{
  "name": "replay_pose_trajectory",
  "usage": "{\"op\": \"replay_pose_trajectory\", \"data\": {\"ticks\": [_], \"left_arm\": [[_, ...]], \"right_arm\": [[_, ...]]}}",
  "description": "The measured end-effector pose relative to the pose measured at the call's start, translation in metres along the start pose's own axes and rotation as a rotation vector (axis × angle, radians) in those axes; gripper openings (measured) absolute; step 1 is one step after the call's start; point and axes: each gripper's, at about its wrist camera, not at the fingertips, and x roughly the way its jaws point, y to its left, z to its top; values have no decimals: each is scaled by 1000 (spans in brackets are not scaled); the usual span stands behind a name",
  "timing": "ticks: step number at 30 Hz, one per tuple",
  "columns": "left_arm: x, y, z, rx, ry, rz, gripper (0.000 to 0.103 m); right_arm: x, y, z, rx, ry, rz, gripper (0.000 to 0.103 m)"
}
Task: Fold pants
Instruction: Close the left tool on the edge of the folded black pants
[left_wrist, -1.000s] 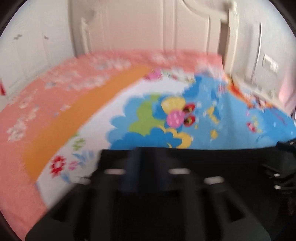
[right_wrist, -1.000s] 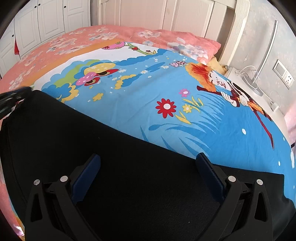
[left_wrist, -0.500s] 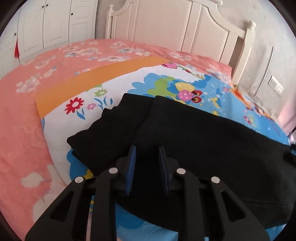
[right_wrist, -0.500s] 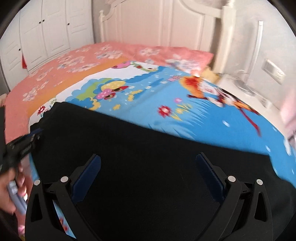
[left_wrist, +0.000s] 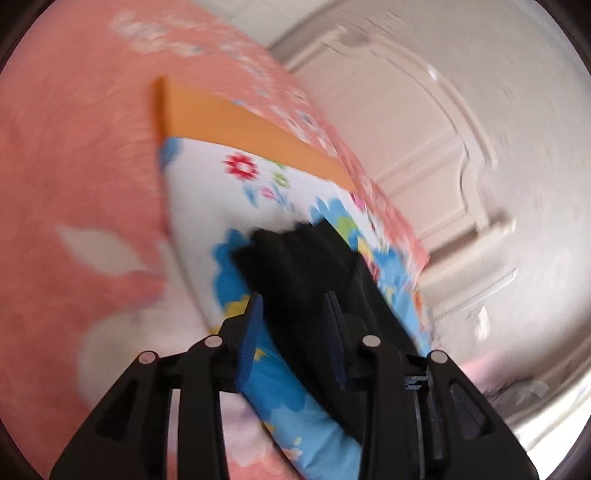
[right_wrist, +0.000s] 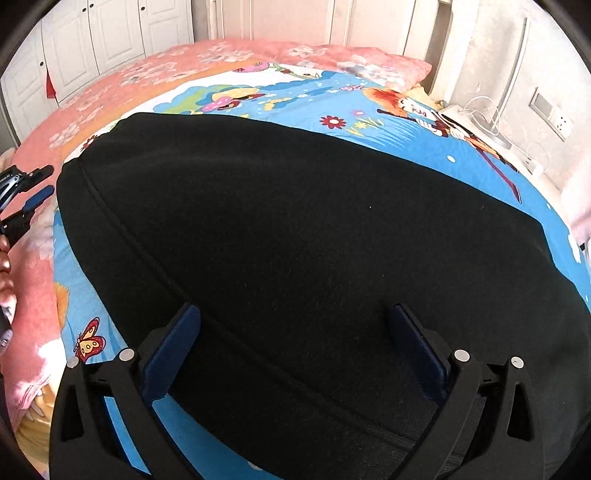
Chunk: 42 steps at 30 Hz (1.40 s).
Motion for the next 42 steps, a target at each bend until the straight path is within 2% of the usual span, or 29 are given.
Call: {"op": "replay_pose_trajectory", "data": {"ticks": [3,6,9,12,14,15,18,21,24,27,30,31,34,36,38,39,42], "left_arm": [[-2,5,3,-27,5,-47,33],[16,11,4,-55,70,-7,33],[33,19,6,-90,122,-44,38],[43,24,12,-107,133,-72,38],[50,22,19,-87,136,-64,38],[54,21,23,-76,139,-63,37],[69,25,31,-81,162,-67,19],[74,32,35,-95,170,-108,17],[75,41,35,-101,158,-162,17],[78,49,35,-115,147,-211,17],[78,54,33,-125,134,-242,18],[77,53,33,-123,131,-246,18],[77,53,32,-119,125,-259,18],[77,55,32,-131,120,-283,18],[75,59,31,-153,120,-308,20],[75,59,32,-159,124,-312,24],[74,52,32,-166,152,-271,30]], "right_arm": [[-2,4,-1,-9,-14,-20,98],[-1,3,0,-12,-17,-23,98],[-2,5,1,-21,-11,-33,98],[-2,7,3,-27,-7,-47,98],[-2,8,3,-26,-8,-52,98],[-2,8,3,-24,-9,-53,98],[-4,11,5,-35,-3,-75,98],[-13,18,17,-55,-3,-107,97],[-29,26,48,-33,-78,22,97],[-25,49,95,-45,-81,89,97],[-3,87,137,-100,-82,125,97],[8,99,146,-107,-72,158,93],[44,127,165,-108,-26,233,93],[76,142,171,-103,22,193,90],[101,150,171,-109,63,99,87],[108,151,171,-119,51,60,87],[110,155,171,-129,61,20,87]]}}
